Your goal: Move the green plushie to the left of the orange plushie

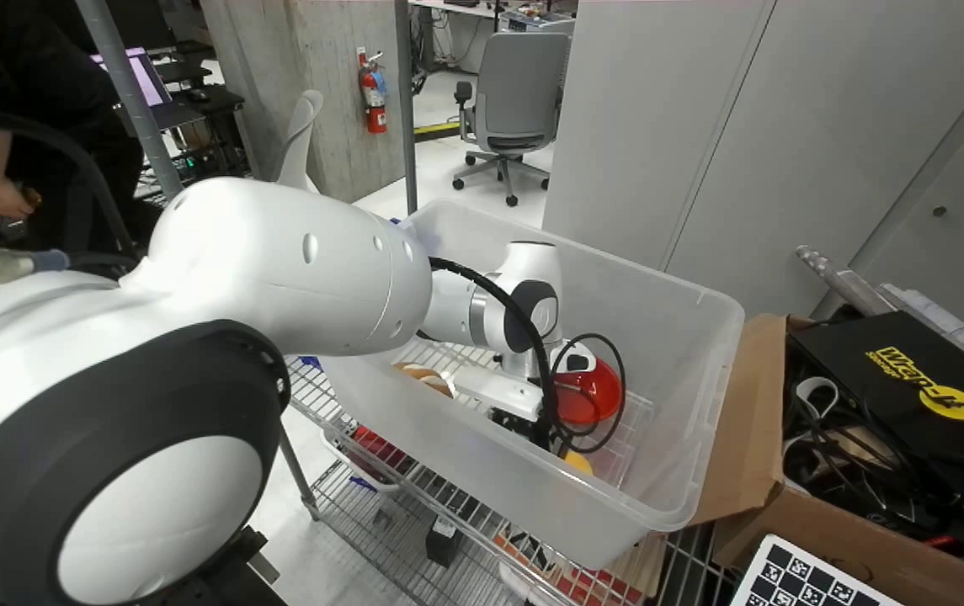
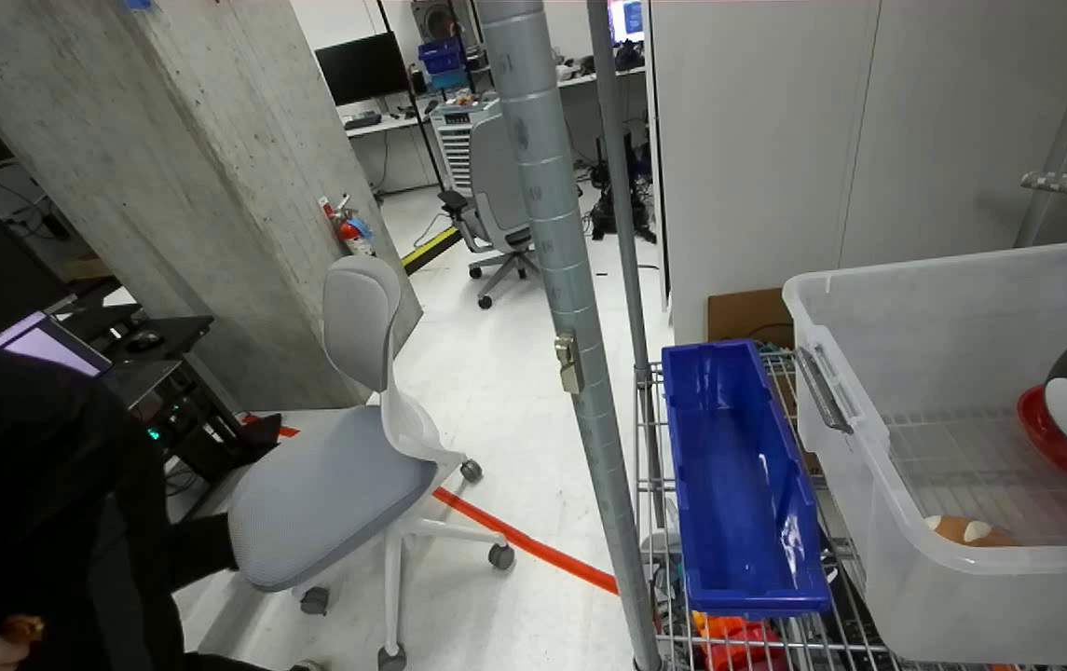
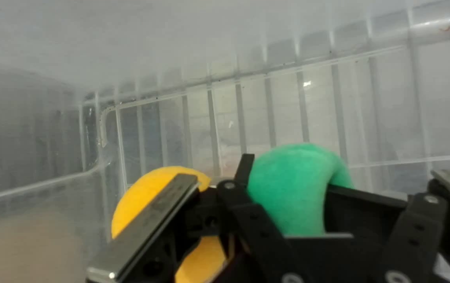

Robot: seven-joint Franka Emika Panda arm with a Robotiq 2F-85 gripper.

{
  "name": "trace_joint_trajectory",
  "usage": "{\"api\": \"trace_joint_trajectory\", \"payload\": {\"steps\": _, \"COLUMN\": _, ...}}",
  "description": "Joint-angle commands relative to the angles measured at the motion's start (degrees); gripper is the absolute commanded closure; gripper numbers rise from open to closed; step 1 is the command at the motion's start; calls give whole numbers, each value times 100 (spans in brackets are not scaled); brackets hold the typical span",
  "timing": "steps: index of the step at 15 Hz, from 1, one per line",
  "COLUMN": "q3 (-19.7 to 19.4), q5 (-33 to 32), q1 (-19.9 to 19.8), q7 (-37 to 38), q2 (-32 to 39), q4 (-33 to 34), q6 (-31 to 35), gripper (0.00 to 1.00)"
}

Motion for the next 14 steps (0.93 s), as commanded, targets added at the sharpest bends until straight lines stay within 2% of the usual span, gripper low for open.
{"api": "trace_joint_trajectory", "payload": {"steps": 1, "q3": -55, "q5": -91, "q1": 105, "q7": 3, "q2": -77, "q4": -8, "q6": -163, "gripper": 38}}
{"api": "trace_joint_trajectory", "payload": {"steps": 6, "q3": -72, "q5": -20, "q1": 329, "q7": 373, "q2": -691, "q4": -538, "q6": -524, "gripper": 1}}
{"api": "trace_joint_trajectory", "payload": {"steps": 10, "q3": -96, "q5": -25, "q1": 466, "q7": 775, "q2": -1635, "q4": -1169, "q6": -939, "gripper": 0}}
{"api": "trace_joint_trajectory", "payload": {"steps": 11, "q3": -26, "q5": -44, "q1": 351, "q7": 607, "q2": -978, "q4": -527, "q6": -815, "gripper": 0}}
{"api": "trace_joint_trajectory", "payload": {"steps": 14, "q3": -10, "q5": -46, "q1": 358, "q7": 619, "q2": -1151, "q4": -615, "q6": -859, "gripper": 0}}
